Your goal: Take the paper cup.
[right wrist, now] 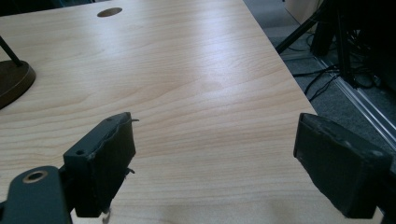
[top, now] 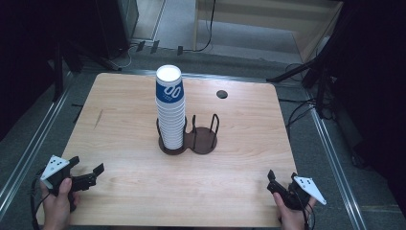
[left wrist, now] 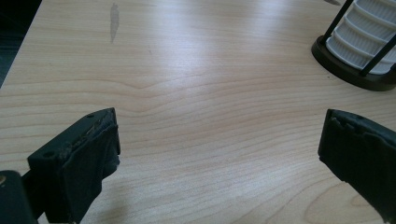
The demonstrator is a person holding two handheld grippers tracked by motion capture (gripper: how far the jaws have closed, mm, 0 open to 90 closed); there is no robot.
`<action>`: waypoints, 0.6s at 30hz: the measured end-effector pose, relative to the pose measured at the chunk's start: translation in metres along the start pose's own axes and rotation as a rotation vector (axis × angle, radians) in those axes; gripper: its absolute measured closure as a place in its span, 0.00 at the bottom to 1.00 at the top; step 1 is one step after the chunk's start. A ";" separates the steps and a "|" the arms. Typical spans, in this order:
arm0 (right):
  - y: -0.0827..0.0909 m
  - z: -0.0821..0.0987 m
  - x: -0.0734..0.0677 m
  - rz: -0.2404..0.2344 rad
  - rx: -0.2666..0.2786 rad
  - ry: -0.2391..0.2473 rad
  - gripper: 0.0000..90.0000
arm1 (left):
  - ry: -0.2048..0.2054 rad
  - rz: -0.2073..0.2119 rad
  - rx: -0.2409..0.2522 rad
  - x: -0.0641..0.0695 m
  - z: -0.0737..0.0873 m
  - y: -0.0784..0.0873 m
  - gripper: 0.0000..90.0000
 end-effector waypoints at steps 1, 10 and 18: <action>0.000 0.000 0.000 0.002 0.000 0.006 0.13 | 0.001 0.002 0.000 0.000 0.000 0.000 0.00; 0.000 0.000 -0.001 0.021 0.003 0.020 0.13 | -0.001 -0.003 -0.002 0.000 0.000 0.000 0.00; 0.000 -0.002 0.000 0.041 -0.001 0.025 0.14 | -0.001 0.001 -0.002 0.001 0.000 0.000 0.00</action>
Point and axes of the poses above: each handheld gripper's, and its own axes: y roughly backward along the jaws, z roughly out of its underside, x roughly to its right, the point moved 9 cm from there along -y, roughly forward along the jaws, and after that the axes turned 7 degrees about -y, right-handed, at the moved point
